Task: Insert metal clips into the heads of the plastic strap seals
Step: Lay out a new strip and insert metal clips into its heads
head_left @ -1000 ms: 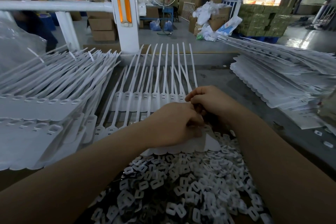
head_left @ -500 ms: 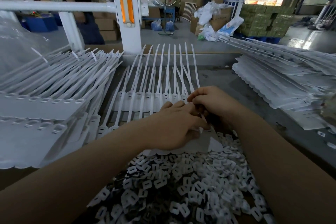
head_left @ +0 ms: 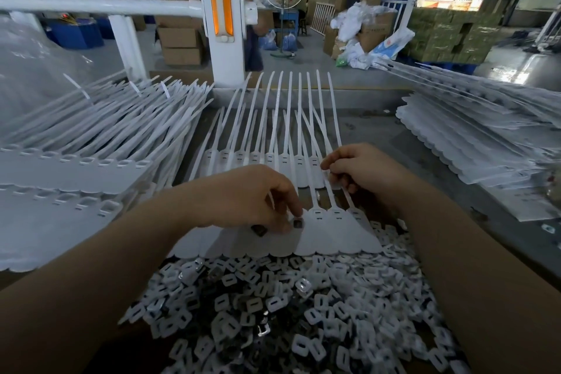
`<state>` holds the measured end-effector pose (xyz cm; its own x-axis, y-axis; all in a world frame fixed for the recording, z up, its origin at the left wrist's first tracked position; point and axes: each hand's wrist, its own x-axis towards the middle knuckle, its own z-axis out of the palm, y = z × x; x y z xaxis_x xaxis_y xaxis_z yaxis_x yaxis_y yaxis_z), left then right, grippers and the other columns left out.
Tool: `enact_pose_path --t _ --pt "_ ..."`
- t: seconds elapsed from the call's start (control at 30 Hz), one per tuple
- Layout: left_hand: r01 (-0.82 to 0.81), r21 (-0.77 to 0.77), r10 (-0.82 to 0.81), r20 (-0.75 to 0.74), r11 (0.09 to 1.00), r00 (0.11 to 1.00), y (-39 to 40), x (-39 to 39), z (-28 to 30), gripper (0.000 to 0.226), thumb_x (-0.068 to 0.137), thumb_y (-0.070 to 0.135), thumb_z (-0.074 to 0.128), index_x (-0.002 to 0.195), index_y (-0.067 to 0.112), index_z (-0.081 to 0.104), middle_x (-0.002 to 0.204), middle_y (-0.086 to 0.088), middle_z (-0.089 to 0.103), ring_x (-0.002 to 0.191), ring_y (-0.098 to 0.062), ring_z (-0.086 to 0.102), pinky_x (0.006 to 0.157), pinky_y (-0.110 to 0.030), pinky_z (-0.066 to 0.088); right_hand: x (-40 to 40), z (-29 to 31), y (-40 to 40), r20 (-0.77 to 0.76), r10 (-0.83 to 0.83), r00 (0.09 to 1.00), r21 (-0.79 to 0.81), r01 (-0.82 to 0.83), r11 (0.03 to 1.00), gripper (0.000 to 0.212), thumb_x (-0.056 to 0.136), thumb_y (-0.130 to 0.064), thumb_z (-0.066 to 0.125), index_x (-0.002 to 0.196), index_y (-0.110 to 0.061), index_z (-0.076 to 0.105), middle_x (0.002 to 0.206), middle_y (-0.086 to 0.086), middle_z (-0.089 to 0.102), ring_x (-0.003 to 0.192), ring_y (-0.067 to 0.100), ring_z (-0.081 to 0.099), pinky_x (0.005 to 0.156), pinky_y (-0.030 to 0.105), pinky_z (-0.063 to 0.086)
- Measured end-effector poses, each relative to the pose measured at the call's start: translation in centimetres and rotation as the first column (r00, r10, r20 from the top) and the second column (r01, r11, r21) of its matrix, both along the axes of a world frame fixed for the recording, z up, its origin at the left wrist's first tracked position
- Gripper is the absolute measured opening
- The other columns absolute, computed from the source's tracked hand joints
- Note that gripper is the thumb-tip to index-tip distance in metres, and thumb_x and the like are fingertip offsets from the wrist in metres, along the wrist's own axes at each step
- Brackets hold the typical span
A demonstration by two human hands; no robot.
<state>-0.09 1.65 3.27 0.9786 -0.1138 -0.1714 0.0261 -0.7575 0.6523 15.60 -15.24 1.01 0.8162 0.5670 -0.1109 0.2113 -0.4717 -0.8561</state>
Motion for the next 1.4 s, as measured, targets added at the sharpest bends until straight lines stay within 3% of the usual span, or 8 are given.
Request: enact_pose_path --t 0.2,0.3,0.5,0.6,0.7,0.97,1.27,1.4 --pt "0.076 0.021 -0.076 0.002 0.997 0.997 -0.9 -0.5 0.3 0.023 0.081 0.024 0.078 0.098 0.034 0.067 0.087 0.015 0.064 0.072 -0.001 0.063 0.063 -0.017 0.053 -0.2 0.1 0.0 0.000 -0.007 1.000 -0.003 0.007 1.000 0.020 0.094 -0.004 0.052 0.090 -0.013 0.069 0.062 -0.001 0.067 0.045 0.003 0.053 0.044 0.016 0.045" --pt "0.141 0.071 -0.141 -0.001 0.988 0.990 -1.3 -0.4 0.0 0.016 0.083 0.025 0.076 0.095 0.032 0.068 0.085 0.017 0.066 0.073 0.003 0.062 0.060 -0.009 0.047 -0.3 0.2 0.0 0.008 -0.006 1.000 -0.006 0.006 1.000 0.020 0.094 -0.005 0.052 0.090 -0.013 0.069 0.065 0.001 0.068 0.048 0.005 0.054 0.046 0.017 0.046" --pt "0.304 -0.198 -0.346 -0.232 0.932 0.909 -0.5 -0.7 0.8 0.019 0.082 0.022 0.073 0.090 0.039 0.073 0.084 0.020 0.073 0.076 0.003 0.068 0.067 -0.012 0.052 -0.4 0.2 0.0 -0.003 -0.006 1.000 -0.013 0.006 1.000 0.020 0.094 -0.007 0.052 0.089 -0.014 0.070 0.065 0.001 0.068 0.046 0.003 0.055 0.045 0.016 0.046" --pt "0.093 -0.199 -0.092 0.012 0.976 0.996 0.2 -0.2 0.4 0.016 0.085 0.023 0.072 0.087 0.039 0.073 0.081 0.016 0.071 0.071 -0.001 0.066 0.063 -0.025 0.057 -0.4 0.2 0.1 0.006 -0.013 1.000 -0.022 0.013 1.000 0.020 0.094 -0.006 0.053 0.089 -0.015 0.070 0.062 -0.001 0.068 0.046 0.003 0.055 0.044 0.016 0.045" --pt "-0.089 -0.028 0.093 0.275 0.996 0.957 -0.2 0.3 -1.0 0.009 0.082 0.033 0.076 0.078 0.035 0.068 0.074 0.021 0.065 0.063 0.006 0.058 0.056 -0.010 0.047 -0.3 0.2 0.1 0.012 -0.012 1.000 -0.029 0.012 1.000 0.020 0.093 -0.005 0.053 0.089 -0.014 0.070 0.061 -0.002 0.067 0.045 0.003 0.054 0.044 0.015 0.044" --pt "-0.149 0.181 0.104 0.236 0.972 0.966 -0.9 0.7 -1.5 0.027 0.071 0.051 0.079 0.074 0.037 0.056 0.085 0.013 0.050 0.071 0.002 0.049 0.053 -0.014 0.032 -0.4 0.3 -0.1 0.027 0.007 1.000 -0.045 -0.005 0.999 0.021 0.094 -0.005 0.052 0.088 -0.015 0.069 0.064 -0.001 0.067 0.046 0.002 0.055 0.044 0.015 0.045" --pt "0.137 0.216 -0.101 -0.172 0.967 0.980 0.0 -1.2 1.3 0.040 0.061 0.059 0.082 0.087 0.046 0.055 0.098 0.023 0.050 0.088 0.012 0.047 0.067 -0.018 0.039 0.0 0.3 -0.3 0.026 0.033 0.999 -0.045 -0.032 0.998 0.019 0.094 -0.006 0.054 0.091 -0.016 0.070 0.063 -0.004 0.069 0.050 0.002 0.058 0.047 0.015 0.046" --pt "-0.080 0.129 0.084 -0.026 0.988 0.996 3.1 -1.8 3.5 0.018 0.077 0.044 0.076 0.089 0.040 0.063 0.086 0.014 0.060 0.071 0.001 0.057 0.061 -0.020 0.043 0.1 0.9 -0.7 0.078 0.181 0.980 -0.124 -0.171 0.978 0.010 0.090 -0.014 0.066 0.092 -0.022 0.070 0.071 -0.007 0.072 0.057 0.000 0.063 0.052 0.013 0.048"
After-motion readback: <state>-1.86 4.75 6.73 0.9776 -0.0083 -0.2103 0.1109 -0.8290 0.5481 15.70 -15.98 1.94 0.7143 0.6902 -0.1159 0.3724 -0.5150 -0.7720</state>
